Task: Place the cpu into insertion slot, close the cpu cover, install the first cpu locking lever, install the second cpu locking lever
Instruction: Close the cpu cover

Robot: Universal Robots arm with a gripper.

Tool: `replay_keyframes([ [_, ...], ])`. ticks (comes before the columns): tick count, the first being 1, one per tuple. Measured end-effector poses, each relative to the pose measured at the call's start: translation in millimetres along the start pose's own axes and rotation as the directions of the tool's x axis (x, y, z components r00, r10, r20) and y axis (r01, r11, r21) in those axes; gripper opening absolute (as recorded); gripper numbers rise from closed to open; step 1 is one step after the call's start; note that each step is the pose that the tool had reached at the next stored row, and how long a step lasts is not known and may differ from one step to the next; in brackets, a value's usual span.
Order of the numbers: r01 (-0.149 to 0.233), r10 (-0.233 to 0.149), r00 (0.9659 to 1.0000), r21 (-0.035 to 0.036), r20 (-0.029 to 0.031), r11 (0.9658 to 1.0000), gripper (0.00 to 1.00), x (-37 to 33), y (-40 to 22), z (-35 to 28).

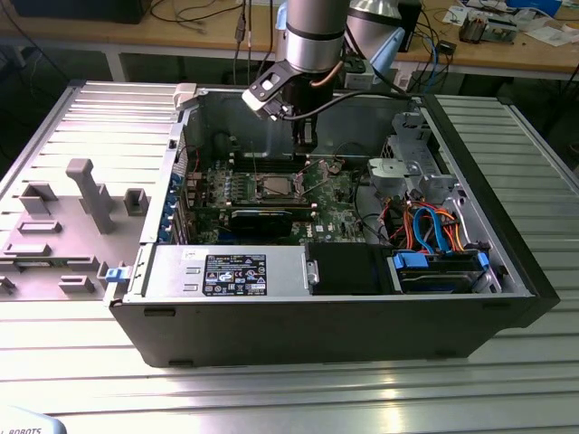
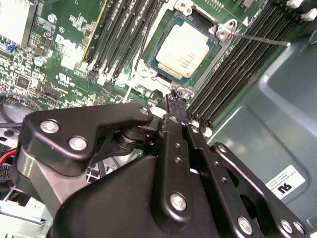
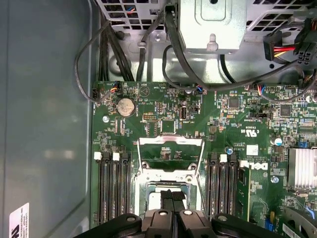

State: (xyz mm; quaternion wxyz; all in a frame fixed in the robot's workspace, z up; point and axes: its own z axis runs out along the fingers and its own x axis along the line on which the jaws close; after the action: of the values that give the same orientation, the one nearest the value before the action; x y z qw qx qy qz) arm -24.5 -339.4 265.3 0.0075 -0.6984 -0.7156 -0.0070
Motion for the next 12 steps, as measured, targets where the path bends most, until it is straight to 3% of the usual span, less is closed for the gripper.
replay_keyframes([
  [12,0.017,-0.017,0.9999,0.0004,-0.0001,0.9999,0.11,-0.1,2.4,0.0],
])
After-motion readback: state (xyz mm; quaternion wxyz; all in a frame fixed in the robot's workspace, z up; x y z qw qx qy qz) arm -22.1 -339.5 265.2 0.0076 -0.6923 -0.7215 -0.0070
